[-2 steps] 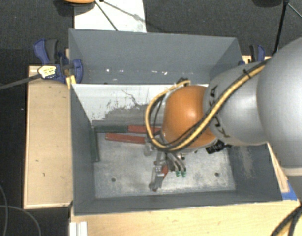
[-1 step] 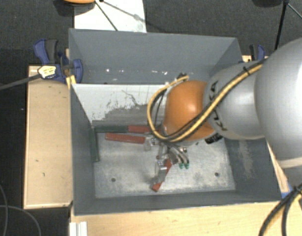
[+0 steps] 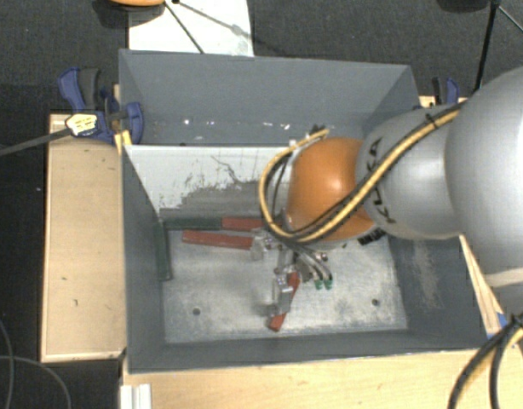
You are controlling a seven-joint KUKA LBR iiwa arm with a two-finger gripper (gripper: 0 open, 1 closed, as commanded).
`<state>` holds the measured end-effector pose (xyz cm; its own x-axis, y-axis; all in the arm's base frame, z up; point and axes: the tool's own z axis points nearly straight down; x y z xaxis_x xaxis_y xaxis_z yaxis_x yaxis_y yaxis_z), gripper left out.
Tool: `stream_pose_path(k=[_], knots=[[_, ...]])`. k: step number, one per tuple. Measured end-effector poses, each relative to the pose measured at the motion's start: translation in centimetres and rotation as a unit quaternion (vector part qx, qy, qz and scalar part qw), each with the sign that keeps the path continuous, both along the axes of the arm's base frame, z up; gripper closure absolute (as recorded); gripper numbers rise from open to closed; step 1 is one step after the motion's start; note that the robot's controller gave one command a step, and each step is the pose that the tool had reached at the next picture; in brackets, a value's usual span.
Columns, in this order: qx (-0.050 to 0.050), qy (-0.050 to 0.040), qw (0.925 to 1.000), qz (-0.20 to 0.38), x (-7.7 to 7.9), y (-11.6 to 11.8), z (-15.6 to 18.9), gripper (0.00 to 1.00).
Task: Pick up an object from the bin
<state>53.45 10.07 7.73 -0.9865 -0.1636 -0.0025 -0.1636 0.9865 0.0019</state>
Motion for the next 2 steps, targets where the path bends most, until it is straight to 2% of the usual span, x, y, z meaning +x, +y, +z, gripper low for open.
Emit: stream_pose_path(k=[1, 2], knots=[[-0.001, 0.0033, 0.9953, 0.097, -2.0, 0.4, 6.2, 0.00], [-0.001, -0.0054, 0.9909, 0.134, -2.6, -1.1, 7.2, 0.00]])
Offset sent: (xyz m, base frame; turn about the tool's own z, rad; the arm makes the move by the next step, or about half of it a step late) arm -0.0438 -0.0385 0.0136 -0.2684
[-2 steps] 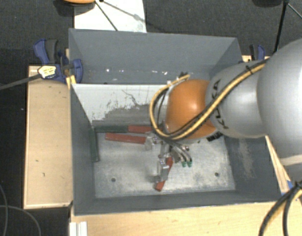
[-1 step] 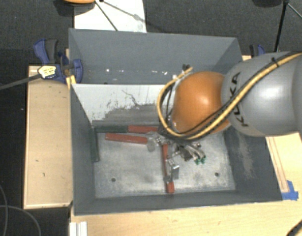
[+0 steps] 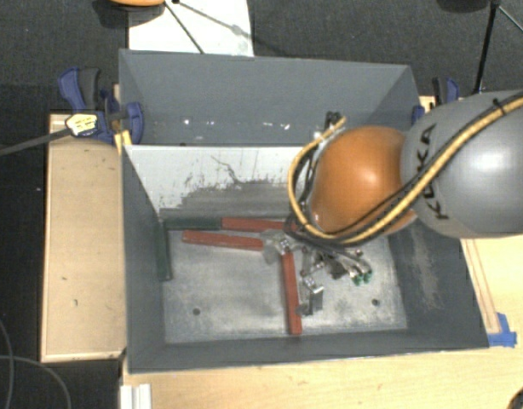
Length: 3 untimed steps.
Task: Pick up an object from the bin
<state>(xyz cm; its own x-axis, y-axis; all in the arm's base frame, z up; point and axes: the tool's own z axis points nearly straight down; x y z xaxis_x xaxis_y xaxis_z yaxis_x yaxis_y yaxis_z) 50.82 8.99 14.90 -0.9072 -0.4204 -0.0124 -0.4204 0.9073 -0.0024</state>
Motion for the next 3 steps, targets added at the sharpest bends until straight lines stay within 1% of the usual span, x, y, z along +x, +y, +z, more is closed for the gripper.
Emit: stream_pose_path(k=[1, 2, 3], knots=[[-0.002, 0.0048, 0.9966, 0.083, -1.5, -1.5, -3.9, 0.00], [-0.002, 0.0031, 0.9717, 0.236, -0.6, -4.8, -7.8, 1.00], [-0.002, 0.0032, 0.9719, 0.236, -0.6, -4.8, -7.8, 1.00]])
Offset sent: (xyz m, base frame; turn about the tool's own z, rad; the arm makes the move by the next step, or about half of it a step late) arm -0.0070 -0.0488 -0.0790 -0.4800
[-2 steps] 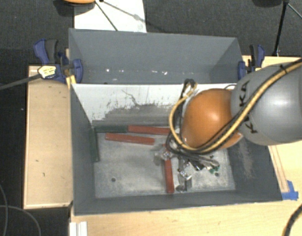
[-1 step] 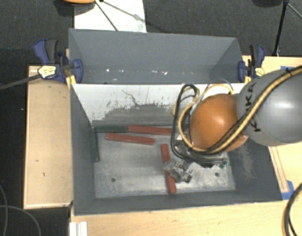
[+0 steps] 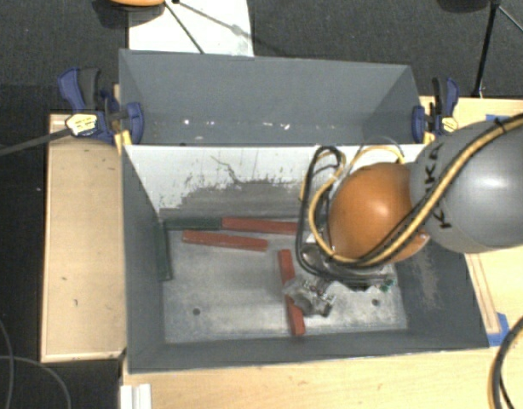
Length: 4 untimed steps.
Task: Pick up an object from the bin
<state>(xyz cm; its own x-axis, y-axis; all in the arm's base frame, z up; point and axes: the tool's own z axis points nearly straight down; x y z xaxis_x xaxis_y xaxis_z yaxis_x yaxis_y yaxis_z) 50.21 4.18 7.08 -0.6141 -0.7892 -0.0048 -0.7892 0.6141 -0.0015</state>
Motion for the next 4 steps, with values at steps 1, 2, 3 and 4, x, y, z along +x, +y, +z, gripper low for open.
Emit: stream_pose_path(k=[1, 2, 3, 4], knots=[[0.000, 0.0008, 1.0000, -0.008, -0.1, 0.2, 0.1, 1.00], [-0.001, 0.0005, 0.9999, -0.012, -1.6, 0.5, 0.1, 1.00], [-0.001, 0.0019, 0.9963, -0.086, -0.4, 2.4, 0.0, 1.00], [0.000, 0.0019, 0.9891, -0.147, -1.4, 3.8, 1.8, 0.00]])
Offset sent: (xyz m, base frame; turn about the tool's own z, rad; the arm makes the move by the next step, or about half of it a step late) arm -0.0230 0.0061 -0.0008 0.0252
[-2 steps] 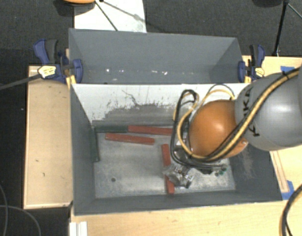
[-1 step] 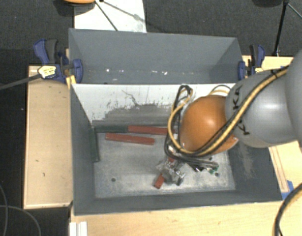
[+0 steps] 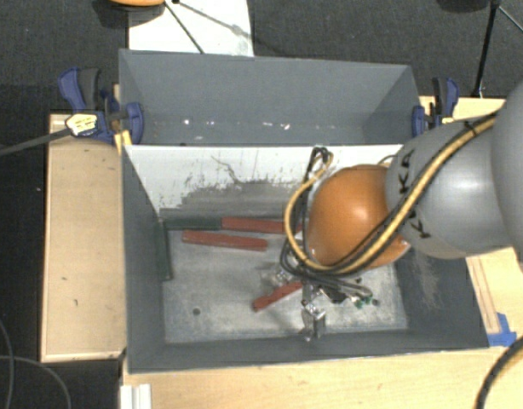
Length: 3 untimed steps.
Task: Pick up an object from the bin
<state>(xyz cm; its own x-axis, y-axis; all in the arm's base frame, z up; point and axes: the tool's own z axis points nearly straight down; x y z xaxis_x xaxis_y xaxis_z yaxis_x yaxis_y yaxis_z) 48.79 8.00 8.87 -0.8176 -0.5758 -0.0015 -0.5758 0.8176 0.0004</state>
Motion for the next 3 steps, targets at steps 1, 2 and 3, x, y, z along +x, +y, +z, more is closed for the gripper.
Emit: stream_pose_path(k=[1, 2, 3], knots=[[0.000, 0.0001, 1.0000, -0.001, 0.0, 0.0, 0.0, 0.00], [0.000, -0.0001, 0.9998, 0.019, 6.3, -2.0, -1.8, 1.00], [0.000, 0.0000, 0.9998, 0.019, 6.3, -2.0, -1.8, 1.00]])
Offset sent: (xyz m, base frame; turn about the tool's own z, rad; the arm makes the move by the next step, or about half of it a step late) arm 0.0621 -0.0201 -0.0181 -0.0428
